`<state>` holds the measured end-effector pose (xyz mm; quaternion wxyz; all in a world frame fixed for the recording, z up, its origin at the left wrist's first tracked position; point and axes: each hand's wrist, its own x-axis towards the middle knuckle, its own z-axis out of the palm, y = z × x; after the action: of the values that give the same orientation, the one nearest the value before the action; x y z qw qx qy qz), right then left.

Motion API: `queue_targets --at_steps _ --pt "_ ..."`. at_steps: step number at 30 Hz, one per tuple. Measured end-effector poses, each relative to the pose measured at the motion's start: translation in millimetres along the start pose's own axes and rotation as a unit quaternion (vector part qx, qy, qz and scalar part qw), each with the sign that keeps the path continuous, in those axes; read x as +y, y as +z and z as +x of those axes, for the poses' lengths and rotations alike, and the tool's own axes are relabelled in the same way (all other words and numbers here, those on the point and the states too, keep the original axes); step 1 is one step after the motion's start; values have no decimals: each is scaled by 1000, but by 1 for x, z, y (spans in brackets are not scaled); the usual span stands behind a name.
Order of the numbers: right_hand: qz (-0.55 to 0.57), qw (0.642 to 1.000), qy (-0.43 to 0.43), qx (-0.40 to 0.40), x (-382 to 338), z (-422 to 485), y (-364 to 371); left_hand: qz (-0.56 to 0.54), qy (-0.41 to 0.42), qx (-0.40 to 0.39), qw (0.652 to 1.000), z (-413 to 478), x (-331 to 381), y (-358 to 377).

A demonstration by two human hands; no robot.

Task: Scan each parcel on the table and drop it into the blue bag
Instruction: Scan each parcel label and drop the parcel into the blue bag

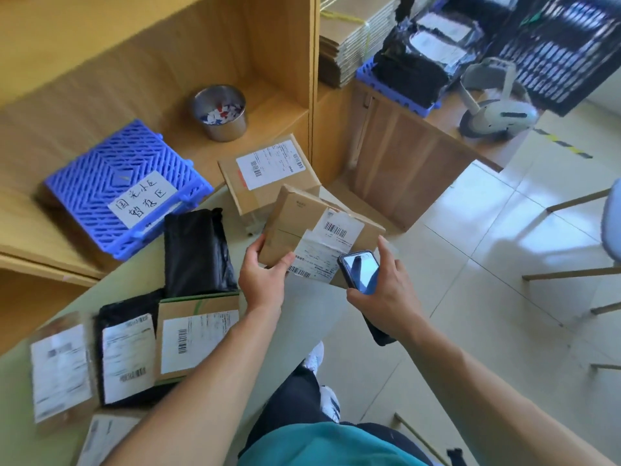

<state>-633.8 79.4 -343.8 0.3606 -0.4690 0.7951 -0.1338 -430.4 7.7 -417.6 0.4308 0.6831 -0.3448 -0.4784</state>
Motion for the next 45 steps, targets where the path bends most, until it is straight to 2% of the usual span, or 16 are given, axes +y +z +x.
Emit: queue_targets --at_steps 4,7,11,24,31,37,43,45 --pt "21 997 -77 19 -20 -17 4 -15 24 57 998 -17 10 -37" --pt "37 992 -119 -10 -40 -38 13 -25 42 97 994 -38 15 -78" --pt "53 977 -203 -25 -74 -76 29 -95 32 162 982 -70 24 -138" --pt "31 922 -367 -120 -182 -191 128 -242 47 337 909 -167 10 -343" --pt "-8 888 -440 -130 -255 -279 217 -272 62 426 861 -217 -34 -494" --pt "-55 853 -479 -199 -301 -360 329 -240 2 513 824 -266 -106 -625" --pt "-81 820 -501 -264 -329 -435 414 -264 -36 579 770 -308 -166 -710" --pt "-76 815 -507 -269 -335 -450 432 -294 -52 569 766 -315 -175 -728"
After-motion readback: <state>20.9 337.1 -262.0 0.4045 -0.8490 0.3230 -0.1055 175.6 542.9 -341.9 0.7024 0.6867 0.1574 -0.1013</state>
